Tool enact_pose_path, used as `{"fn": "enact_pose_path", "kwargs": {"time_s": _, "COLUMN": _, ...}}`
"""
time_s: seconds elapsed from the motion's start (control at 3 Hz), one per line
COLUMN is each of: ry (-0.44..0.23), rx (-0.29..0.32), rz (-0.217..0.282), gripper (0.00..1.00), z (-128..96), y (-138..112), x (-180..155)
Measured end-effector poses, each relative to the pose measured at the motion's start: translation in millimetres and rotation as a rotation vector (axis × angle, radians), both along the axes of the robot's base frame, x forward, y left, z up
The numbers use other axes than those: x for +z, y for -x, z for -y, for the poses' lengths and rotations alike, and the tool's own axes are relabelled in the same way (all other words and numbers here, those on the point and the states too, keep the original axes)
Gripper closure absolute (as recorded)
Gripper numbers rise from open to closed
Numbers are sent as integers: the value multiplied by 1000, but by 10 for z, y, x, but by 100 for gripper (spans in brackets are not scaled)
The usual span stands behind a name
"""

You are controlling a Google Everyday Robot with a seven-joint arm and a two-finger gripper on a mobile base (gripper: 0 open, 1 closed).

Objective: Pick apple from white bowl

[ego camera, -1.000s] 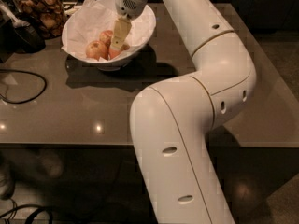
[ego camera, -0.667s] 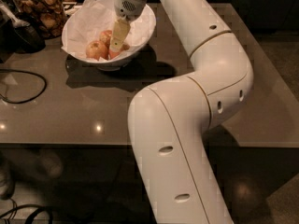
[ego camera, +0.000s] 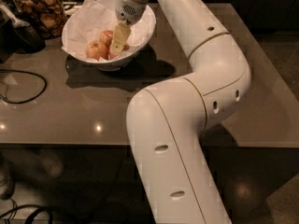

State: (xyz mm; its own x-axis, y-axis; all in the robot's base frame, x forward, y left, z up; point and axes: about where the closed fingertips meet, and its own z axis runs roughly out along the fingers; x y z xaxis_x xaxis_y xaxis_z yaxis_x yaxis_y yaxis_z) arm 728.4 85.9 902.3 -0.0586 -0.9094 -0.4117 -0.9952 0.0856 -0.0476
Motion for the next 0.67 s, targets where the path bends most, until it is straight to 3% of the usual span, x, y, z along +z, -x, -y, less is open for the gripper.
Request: {"fn": "enact_pose_path", "kwargs": {"time_s": 0.67, "ry": 4, "rx": 7, "rz": -13, "gripper": 36, "z": 7, "y": -14, "x": -82}}
